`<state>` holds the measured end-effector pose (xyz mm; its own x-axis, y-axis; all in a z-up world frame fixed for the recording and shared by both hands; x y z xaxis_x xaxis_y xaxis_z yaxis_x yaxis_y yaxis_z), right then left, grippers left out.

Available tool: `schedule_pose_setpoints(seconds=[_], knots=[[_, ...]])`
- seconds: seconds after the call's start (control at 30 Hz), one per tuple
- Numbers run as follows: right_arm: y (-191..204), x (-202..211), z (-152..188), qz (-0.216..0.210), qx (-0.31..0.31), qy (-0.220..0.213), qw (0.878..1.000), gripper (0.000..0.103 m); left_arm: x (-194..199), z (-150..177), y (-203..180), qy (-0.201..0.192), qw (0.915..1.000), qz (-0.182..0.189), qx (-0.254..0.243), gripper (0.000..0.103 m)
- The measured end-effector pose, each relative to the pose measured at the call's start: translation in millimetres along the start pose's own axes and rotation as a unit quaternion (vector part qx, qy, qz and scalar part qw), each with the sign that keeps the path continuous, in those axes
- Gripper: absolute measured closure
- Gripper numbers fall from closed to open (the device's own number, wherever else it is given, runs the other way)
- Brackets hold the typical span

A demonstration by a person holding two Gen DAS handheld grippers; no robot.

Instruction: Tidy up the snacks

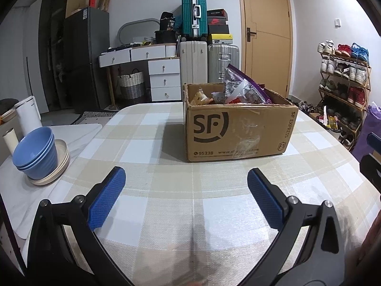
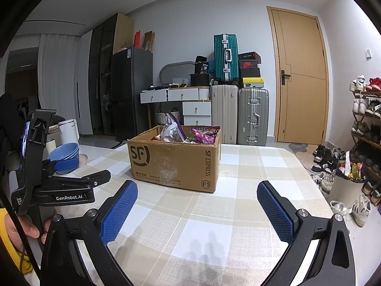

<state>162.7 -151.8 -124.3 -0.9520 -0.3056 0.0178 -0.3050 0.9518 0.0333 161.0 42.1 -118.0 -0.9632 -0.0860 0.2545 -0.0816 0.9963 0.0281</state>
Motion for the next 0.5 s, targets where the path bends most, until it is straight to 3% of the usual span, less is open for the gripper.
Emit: schedule_pose_setpoints(seconds=[0.5], knots=[[-1.0, -1.2, 3.6, 0.003, -0.004, 0.002, 1.0, 0.001, -0.6, 0.6, -2.4, 0.004, 1.0, 0.007, -0.005, 0.001]])
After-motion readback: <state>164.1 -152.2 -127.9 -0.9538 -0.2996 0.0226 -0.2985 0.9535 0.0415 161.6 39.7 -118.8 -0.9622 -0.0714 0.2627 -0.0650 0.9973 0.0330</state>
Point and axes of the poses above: each gripper's, at about its wrist camera, not at the fingertips, and x roughly against the way its jaws point, y to its left, z to its underside, the point moved 7 cm from there along -x, roughly the way its jaws point, and after that the axes turned 14 degrees about -y, right-handed, at the moved point
